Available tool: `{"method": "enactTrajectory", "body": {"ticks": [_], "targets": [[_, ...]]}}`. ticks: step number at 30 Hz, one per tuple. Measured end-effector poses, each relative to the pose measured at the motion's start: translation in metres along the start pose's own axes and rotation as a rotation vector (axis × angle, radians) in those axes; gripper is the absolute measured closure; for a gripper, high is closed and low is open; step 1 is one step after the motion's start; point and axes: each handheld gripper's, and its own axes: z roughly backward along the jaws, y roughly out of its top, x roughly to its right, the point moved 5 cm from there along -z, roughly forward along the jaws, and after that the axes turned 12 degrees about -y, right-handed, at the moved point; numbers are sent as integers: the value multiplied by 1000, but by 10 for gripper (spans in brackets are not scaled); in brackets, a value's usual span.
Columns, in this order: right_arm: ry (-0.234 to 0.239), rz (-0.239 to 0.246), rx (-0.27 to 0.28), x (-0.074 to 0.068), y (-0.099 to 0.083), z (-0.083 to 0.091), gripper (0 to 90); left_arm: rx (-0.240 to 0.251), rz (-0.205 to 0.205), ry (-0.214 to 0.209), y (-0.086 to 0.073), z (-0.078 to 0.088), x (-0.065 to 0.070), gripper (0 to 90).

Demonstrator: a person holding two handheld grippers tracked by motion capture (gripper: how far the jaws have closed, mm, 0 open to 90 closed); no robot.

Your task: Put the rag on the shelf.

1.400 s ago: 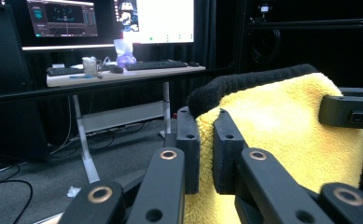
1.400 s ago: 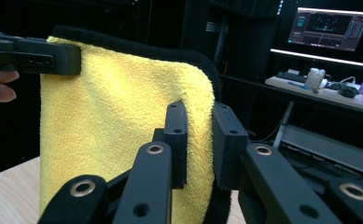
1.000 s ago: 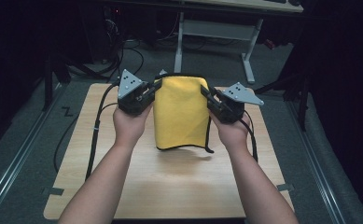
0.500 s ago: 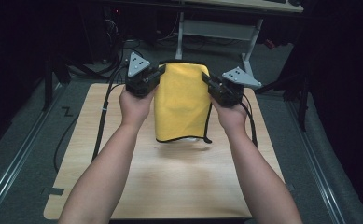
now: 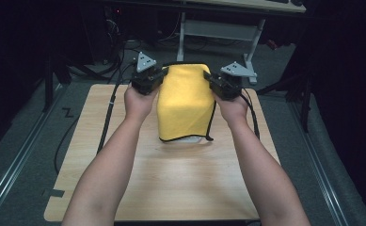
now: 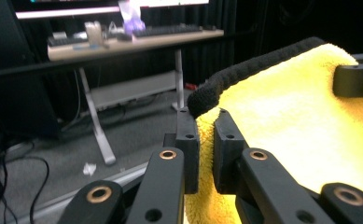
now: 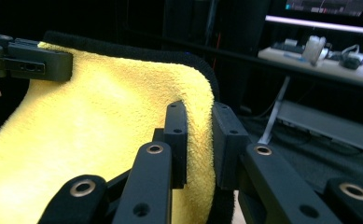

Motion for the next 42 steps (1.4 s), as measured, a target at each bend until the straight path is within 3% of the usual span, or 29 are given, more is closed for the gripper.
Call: {"method": "enactTrajectory", "body": {"ticks": [3, 11, 14, 20, 26, 31, 42], "targets": [[13, -3, -31, 0, -11, -7, 786, -33, 30, -14, -12, -6, -4, 834], [49, -10, -101, 5, -40, -17, 785, -100, 60, -42, -41, -16, -6, 839], [62, -6, -119, 4, -46, -20, 786, -133, 96, -45, -50, -19, -10, 842], [82, 1, -163, 5, -62, -26, 786, -178, 128, -77, -68, -22, -12, 843], [96, -1, -187, 3, -73, -30, 786, -187, 169, -96, -84, -22, -13, 843], [109, -34, -207, 1, -83, -32, 786, -191, 203, -117, -97, -21, -14, 842], [120, -87, -242, 0, -105, -32, 783, -203, 237, -138, -119, -21, -11, 840]]}}
